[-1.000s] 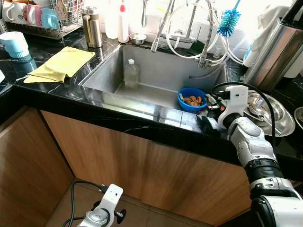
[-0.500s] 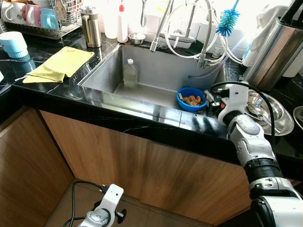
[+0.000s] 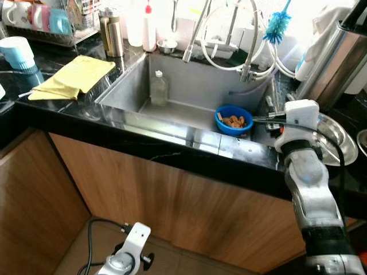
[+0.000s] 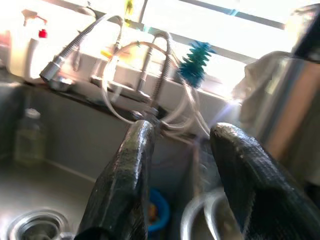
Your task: Kitchen organization
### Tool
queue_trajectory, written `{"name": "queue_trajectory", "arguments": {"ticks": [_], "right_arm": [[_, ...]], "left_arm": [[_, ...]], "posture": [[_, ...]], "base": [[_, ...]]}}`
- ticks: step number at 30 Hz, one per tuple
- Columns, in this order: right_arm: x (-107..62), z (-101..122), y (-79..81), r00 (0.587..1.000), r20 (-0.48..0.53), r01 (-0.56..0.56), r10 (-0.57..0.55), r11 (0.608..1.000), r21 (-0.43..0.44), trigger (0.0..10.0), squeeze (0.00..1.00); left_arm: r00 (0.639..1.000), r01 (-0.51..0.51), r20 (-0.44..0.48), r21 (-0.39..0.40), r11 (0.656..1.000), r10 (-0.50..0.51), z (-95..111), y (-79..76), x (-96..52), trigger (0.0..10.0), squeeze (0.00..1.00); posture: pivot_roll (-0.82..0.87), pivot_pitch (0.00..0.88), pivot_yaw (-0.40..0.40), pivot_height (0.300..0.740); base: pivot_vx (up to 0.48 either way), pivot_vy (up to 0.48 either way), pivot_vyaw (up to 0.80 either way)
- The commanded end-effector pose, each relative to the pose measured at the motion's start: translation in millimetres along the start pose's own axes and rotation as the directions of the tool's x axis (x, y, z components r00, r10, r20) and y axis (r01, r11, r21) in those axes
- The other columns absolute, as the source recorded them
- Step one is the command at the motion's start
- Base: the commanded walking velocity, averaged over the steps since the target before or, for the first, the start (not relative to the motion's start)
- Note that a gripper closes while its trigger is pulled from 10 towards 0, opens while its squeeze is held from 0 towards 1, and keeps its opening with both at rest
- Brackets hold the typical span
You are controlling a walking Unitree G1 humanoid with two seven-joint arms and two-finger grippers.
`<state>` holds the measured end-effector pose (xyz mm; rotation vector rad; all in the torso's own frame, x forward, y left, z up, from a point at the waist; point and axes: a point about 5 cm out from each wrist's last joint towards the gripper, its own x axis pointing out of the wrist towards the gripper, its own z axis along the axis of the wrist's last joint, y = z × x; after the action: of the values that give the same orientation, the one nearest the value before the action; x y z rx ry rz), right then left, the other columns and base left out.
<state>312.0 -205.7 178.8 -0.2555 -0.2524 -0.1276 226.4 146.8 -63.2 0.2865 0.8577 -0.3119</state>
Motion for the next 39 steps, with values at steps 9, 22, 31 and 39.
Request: {"name": "queue_trajectory", "arguments": {"ticks": [9,22,31,39], "right_arm": [[-42.1,-12.2,-14.1,0.991,-0.039,0.129,-0.128,0.992,0.008,10.0,0.00],[-48.2,12.8,-16.6,0.976,0.085,0.205,-0.200,0.978,-0.050,10.0,0.00],[-59.5,11.3,-32.1,0.939,0.100,0.339,-0.329,0.934,-0.109,10.0,0.00],[-67.5,2.6,-35.9,0.926,0.063,0.376,-0.371,0.919,-0.114,10.0,0.00]], "left_arm": [[1.000,0.014,-0.008,0.007,1.000,-0.014,-1.6,-4.9,0.3,10.0,0.00],[1.000,0.014,0.000,0.004,1.000,-0.014,1.8,-1.1,0.4,10.0,0.00],[1.000,0.014,-0.002,0.001,1.000,-0.014,1.0,-1.1,0.3,10.0,0.00],[1.000,0.016,0.000,0.002,1.000,-0.016,2.1,-1.8,0.6,10.0,0.00]], "posture": [[0.12,0.066,-0.125,0.740],[0.12,0.066,-0.126,0.740],[0.12,0.066,-0.129,0.740],[0.12,0.066,-0.129,0.740]], "base": [[0.000,0.000,0.00],[0.000,0.000,0.00],[0.000,0.000,0.00],[0.000,0.000,0.00]]}}
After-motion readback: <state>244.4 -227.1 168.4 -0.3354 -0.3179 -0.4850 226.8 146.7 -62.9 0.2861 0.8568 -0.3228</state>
